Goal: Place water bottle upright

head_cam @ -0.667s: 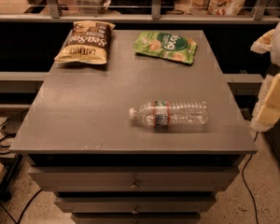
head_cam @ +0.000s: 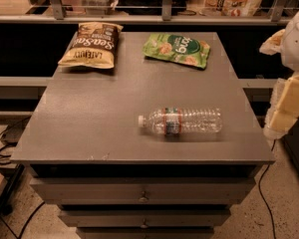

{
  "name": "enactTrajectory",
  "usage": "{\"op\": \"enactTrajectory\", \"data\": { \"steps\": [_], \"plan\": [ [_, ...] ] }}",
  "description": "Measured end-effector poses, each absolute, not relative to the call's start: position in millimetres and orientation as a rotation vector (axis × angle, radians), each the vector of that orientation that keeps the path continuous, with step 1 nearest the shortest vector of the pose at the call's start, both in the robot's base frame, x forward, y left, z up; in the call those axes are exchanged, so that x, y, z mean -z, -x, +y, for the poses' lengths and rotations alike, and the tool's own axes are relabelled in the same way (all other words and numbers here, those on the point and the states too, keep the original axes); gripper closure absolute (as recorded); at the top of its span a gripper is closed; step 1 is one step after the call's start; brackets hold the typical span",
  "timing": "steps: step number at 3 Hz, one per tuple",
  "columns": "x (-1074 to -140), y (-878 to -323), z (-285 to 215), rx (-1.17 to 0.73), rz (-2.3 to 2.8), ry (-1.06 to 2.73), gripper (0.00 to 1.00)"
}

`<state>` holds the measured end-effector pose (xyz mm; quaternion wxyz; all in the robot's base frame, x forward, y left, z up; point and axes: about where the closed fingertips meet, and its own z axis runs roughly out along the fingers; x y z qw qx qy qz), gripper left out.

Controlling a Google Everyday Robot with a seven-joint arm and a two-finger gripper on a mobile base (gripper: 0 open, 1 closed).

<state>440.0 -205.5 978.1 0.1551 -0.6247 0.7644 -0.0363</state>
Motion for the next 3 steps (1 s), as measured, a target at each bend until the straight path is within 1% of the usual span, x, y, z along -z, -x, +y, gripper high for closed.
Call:
{"op": "enactTrajectory", "data": {
  "steps": [1, 2, 3],
  "plan": [
    [-988, -445, -166, 0.078, 2.054, 1.895, 0.0],
    [-993, -453, -107, 0.003, 1.895, 2.025, 0.0],
    [-995, -455, -99, 0.001, 1.872, 2.035, 0.0]
  ]
}}
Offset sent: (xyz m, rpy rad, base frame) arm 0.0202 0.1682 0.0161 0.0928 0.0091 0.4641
